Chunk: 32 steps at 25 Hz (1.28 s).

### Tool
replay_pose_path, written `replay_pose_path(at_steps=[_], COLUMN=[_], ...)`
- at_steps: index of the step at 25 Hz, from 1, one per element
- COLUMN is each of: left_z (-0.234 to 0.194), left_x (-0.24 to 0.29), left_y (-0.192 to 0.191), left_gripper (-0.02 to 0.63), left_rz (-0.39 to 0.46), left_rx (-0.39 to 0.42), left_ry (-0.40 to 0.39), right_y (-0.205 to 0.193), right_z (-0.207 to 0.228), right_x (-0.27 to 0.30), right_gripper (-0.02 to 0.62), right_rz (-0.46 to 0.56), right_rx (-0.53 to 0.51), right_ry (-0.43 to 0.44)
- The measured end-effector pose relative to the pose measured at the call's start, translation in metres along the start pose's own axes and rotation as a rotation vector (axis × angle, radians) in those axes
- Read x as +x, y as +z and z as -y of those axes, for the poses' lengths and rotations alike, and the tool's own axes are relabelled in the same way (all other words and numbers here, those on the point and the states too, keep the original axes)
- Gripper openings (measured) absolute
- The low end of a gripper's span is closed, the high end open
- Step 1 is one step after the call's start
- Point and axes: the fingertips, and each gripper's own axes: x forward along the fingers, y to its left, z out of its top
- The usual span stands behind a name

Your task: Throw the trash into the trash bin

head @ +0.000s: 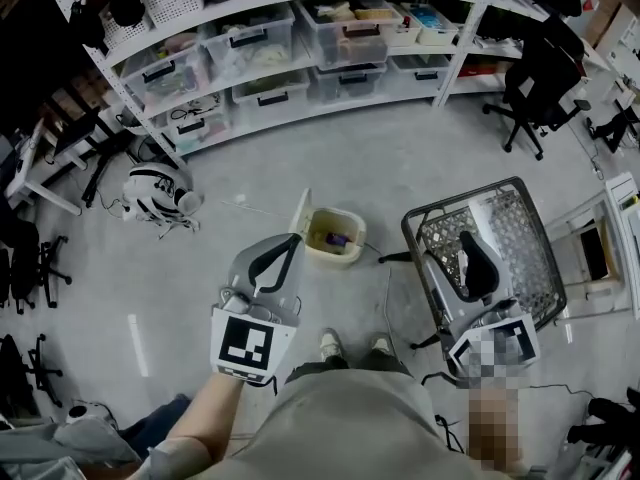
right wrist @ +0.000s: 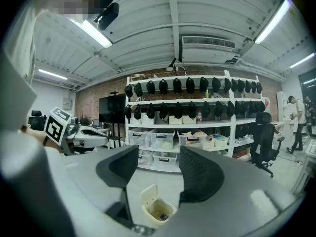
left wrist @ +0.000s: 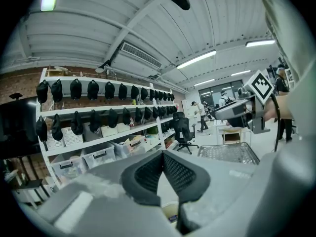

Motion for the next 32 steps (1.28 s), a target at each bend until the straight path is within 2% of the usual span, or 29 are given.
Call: replay_pose_path(at_steps=[3, 7, 9, 16, 24, 29, 32], left_z=[0.004, 0.007, 0.012, 0.068, 0.177, 0.259, 0.302], left_x=[0.007, 0.021, 0.031, 0.094, 0.181, 0.216, 0.228], left_y=[0.000, 0.004, 0.006, 0.014, -0.003, -0.041, -0.064], left_gripper=[0.003, 0.003, 0.003, 0.003, 0.003, 0.003, 0.003], left_rz=[-0.010, -0.016, -0.021, -0.032, -0.065, -0.136, -0.184], left_rx=[-0.020, 0.045, 0.049, 0.084, 0.130, 0.202, 0.211], left_ry=[-0.006, -0.024, -0.039, -0.176, -0.407, -0.541, -0.634], right_y=[-0.004, -0.008, -0.011, -0.040, -0.129, -0.208, -0.258], right_z=[0.008, 0.024, 0.036, 0.113, 0.205, 0.249, 0.265], right_x=[0.001, 0.001, -0.002, -0.027, -0.103, -0.155, -0.184], right_gripper=[0.262, 0.265, 0.265, 0.265, 0.265, 0.265, 0.265], right_rz=[-0.003, -0.010, -0.017, -0.071, -0.216, -0.336, -0.412], right_rx=[0.006, 0.008, 0.010, 0.028, 0.103, 0.172, 0.230], right_ry=[-0.013, -0.025, -0.043, -0.176, -0.403, -0.509, -0.569])
